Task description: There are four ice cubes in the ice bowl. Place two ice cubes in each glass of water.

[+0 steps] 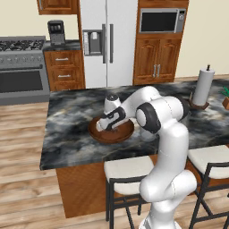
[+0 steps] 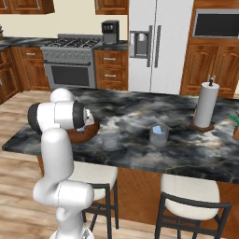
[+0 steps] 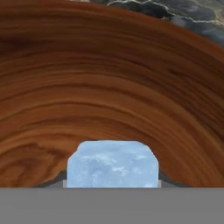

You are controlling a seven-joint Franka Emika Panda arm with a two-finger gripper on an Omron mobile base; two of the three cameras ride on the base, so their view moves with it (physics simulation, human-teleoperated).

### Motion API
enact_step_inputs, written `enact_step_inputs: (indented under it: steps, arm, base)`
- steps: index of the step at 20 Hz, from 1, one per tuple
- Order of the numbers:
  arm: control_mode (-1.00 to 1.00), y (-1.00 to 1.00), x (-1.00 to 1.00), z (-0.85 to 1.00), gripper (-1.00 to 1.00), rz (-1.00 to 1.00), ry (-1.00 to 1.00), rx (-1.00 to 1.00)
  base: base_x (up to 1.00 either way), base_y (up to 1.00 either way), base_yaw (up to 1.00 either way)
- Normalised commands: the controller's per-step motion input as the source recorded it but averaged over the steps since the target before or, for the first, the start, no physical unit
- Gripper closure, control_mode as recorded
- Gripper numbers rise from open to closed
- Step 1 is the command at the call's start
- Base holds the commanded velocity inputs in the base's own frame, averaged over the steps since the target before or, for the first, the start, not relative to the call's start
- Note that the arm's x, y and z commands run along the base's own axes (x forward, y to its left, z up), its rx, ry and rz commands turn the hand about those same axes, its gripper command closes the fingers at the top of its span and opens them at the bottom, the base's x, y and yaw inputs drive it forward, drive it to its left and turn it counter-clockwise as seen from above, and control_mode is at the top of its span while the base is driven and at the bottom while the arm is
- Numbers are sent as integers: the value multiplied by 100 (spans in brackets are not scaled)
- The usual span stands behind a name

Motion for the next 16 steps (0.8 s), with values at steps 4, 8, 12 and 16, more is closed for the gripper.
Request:
enact_step_inputs:
  steps: [4, 8, 12, 16]
  arm:
    - [-100, -6, 0, 0, 100, -1, 0, 8]
    - [-100, -14, 0, 0, 100, -1, 0, 11]
    - [-100, -34, -16, 32, 100, -3, -3, 13]
    - [-100, -28, -42, 96, 100, -4, -3, 8]
  base:
    - [0, 0, 0]
    - [0, 0, 0]
    - [0, 0, 0]
    - [0, 0, 0]
